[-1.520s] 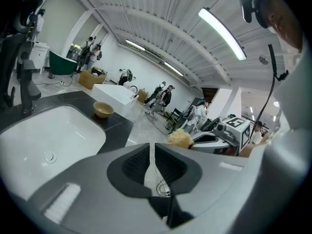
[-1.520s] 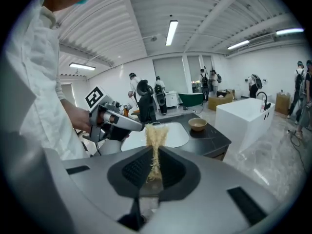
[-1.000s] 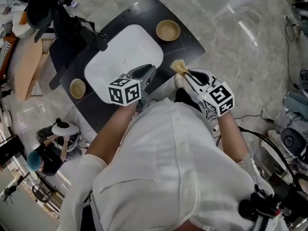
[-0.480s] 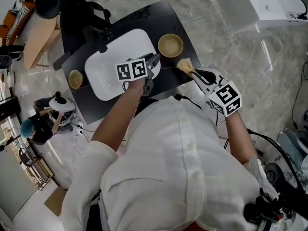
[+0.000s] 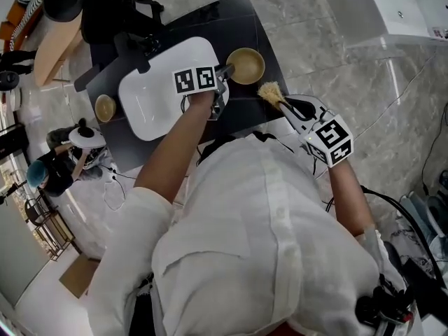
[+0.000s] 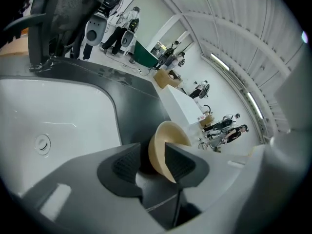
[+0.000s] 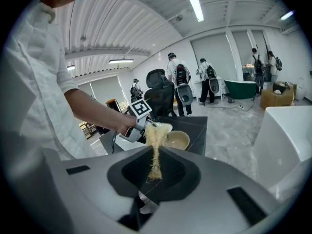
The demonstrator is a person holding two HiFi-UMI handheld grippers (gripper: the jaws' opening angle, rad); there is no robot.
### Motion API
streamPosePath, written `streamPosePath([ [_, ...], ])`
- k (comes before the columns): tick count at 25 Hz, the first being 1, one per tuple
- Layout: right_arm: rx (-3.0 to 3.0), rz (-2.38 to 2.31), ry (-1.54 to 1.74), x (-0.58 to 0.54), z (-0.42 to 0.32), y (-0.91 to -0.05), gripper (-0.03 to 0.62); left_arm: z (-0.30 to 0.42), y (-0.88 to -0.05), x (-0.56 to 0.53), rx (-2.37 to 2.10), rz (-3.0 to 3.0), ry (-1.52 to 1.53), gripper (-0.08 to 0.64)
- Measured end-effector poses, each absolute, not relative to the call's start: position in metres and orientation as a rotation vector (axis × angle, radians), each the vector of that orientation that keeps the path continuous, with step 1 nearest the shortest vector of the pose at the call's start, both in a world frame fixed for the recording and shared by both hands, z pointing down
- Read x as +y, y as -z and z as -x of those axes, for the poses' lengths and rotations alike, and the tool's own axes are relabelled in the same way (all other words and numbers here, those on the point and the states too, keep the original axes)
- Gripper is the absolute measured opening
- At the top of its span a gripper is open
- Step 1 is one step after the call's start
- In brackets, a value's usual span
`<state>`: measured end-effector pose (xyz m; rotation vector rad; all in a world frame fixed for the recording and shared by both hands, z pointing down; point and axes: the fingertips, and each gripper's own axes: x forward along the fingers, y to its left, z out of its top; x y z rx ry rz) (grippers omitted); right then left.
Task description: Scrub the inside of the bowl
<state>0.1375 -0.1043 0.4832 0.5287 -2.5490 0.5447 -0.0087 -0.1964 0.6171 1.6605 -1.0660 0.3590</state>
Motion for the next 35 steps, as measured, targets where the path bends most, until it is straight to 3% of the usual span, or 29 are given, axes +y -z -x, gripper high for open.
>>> streamPosePath([
  [5,-2.537,-0.498,-0.556,-0.105,-0.138,-0.488,0.028,0.009,-0.637,-0.196,-1.065,-1.629,-0.428,0.126],
  [7,-2.536,-0.5,-0.553,-0.106,-0.138,-0.489,0.028,0.01,-0.639,-0.196,-1.064,-1.635,-0.452,0.02],
  [8,-2.535,-0.499,-0.552,-0.106,-0.137,-0.49,0.028,0.01,-0.639,-0.195,-1.061,-1.638,-0.465,0.015],
  [18,-2.521,-0.442,-0.473,-0.115,-0.105,-0.484,0.028,0.028,-0.6,-0.181,-1.15,-1.802,-0.799,0.012],
  [26,-2.402,-0.333,-0.191,-0.124,-0.045,-0.483,0.028,0.042,-0.556,-0.161,-1.191,-1.994,-1.108,0.012],
  [35,-2.194,-0.277,0.155,-0.116,0.008,-0.495,0.027,0.062,-0.538,-0.139,-1.236,-2.035,-1.249,0.012],
])
